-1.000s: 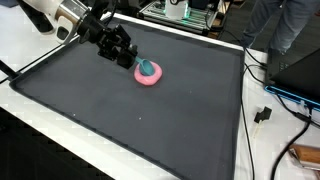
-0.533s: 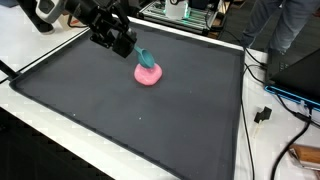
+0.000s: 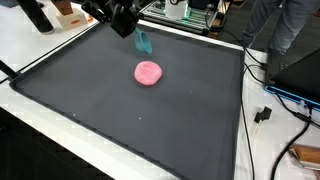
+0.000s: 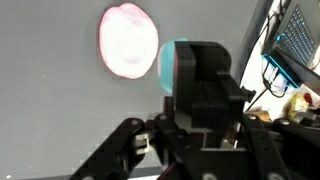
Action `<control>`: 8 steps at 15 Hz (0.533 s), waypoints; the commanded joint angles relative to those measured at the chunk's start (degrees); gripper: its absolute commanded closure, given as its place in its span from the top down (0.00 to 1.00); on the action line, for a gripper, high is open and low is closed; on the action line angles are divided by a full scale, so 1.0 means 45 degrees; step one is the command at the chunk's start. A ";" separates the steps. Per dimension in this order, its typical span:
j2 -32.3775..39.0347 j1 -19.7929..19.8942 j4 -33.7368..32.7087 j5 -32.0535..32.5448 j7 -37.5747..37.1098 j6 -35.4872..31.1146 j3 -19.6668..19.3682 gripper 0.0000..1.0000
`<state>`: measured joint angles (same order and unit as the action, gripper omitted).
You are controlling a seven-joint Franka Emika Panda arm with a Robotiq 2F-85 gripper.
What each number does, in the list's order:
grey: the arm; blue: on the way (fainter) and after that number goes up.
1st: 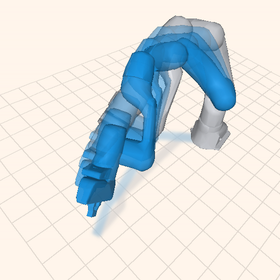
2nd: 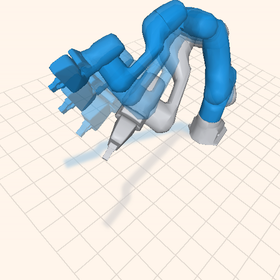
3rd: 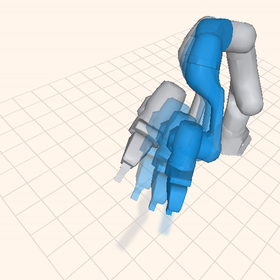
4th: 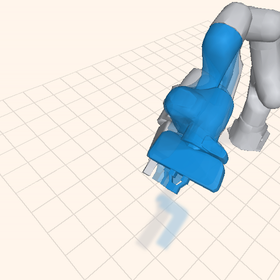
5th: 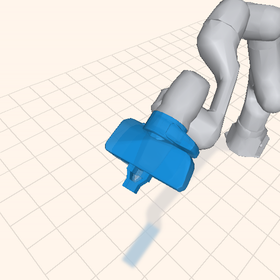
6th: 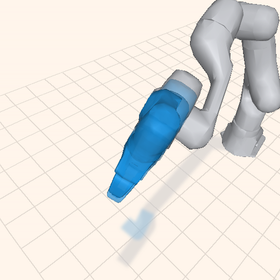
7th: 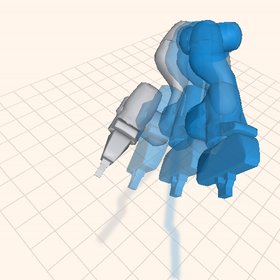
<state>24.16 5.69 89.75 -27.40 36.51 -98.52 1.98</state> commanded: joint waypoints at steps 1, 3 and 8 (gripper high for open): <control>-0.0982 -0.0513 0.0539 0.1611 -0.1029 -0.0226 0.0074 0.25; -0.1334 -0.0765 0.0680 0.2310 -0.1396 -0.0468 0.0144 0.25; -0.2039 -0.1218 0.1210 0.3453 -0.2151 -0.1532 0.0332 0.25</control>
<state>18.38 1.09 91.15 -15.07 29.20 -102.06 3.03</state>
